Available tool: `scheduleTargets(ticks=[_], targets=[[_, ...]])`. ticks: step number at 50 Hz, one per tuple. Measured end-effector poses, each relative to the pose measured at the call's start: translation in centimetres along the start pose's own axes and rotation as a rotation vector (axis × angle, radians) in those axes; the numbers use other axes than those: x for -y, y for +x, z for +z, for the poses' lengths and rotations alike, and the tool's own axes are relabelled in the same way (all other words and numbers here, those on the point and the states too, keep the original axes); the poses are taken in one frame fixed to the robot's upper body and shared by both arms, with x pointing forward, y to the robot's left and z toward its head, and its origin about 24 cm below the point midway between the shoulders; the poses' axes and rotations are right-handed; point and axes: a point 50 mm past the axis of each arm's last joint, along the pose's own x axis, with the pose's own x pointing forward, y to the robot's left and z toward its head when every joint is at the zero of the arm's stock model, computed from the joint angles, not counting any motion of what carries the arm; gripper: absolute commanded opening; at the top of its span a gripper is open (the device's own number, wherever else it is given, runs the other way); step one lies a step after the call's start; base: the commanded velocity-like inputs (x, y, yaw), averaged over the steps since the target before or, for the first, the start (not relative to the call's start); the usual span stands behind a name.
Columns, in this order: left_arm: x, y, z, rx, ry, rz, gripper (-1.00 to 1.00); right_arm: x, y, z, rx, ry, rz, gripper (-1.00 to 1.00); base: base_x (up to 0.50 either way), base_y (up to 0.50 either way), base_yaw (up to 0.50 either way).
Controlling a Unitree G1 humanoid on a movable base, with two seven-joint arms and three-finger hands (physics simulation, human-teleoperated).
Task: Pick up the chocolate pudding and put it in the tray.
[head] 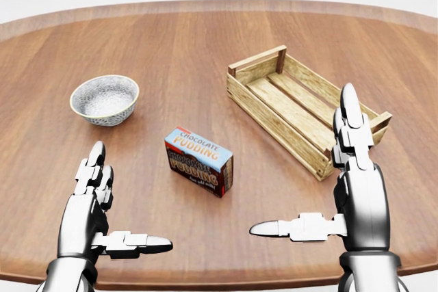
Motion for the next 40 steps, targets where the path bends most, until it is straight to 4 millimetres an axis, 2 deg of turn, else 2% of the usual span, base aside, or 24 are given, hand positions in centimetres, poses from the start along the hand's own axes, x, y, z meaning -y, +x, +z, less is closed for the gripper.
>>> scheduleTargets(ticks=[40], targets=[[-0.01,0.02,0.05,-0.001,0.001,0.001,1.00,-0.03,0.07,0.08,-0.002,-0.001,0.001,1.00,0.19,0.00,0.00]])
